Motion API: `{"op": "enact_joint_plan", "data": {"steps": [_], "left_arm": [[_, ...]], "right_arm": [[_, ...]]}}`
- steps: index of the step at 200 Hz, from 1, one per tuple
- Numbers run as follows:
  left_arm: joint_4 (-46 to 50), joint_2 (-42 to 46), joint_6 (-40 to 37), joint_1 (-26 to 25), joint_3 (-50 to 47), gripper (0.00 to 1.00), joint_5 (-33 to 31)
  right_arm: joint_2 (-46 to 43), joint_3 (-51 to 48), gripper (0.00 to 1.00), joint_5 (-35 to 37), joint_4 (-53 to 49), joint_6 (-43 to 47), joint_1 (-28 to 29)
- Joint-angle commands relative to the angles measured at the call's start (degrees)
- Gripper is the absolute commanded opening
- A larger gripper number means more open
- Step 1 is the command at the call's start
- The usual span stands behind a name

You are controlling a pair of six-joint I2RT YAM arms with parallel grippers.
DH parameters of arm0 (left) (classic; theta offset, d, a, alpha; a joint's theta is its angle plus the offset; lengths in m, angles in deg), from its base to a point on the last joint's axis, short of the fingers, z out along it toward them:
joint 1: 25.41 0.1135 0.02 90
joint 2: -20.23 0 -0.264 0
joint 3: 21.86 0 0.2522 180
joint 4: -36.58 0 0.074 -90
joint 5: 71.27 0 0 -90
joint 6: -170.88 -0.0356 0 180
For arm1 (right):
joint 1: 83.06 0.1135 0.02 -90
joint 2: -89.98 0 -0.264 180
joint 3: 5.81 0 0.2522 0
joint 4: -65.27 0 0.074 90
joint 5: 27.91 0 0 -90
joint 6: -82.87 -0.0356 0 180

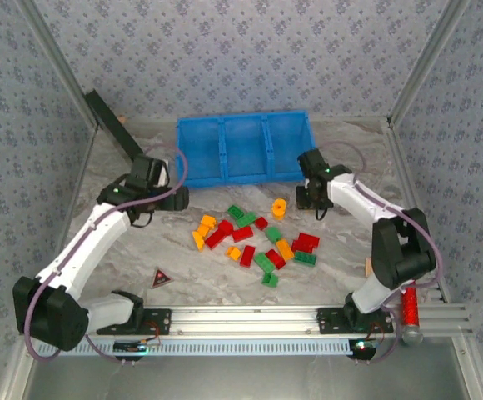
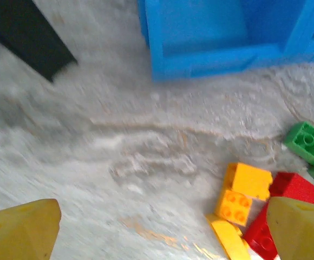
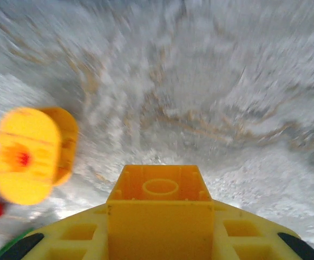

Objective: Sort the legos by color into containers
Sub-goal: Place the lego in the container.

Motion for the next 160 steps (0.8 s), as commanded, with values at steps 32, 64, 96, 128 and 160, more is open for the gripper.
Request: {"op": "enact_joint_plan", "data": {"steps": [32,64,96,128,160], "left_arm": [[-5.3,0.6,12.6,-15.5,-7.6,0.95,5.7],[-7.5,-3.7,9.4,-26.7,-8.1,0.93,0.9],[-7.0,-9.1,7.8,-30.6,-6.1,0.82,-1.7],[-7.4,-13.6,6.5,-32.0,-5.0,0.73,-1.7],[-8.1,-17.5,4.9,-32.1,-4.4,0.68,-2.7]], "right_arm": [[4.8,16.1,0.25,0.5,-0.3,5.5,0.1],[14.1,26.3,0.25,-0.2,2.0,6.9,-0.1],[22.5,35.3,0.25,-2.0,2.2,6.9,-0.3],[28.7,42.5,0.25,-3.8,0.6,6.7,-1.0],[32.7,46.1,0.25,-5.0,-1.0,5.9,-2.1]]}}
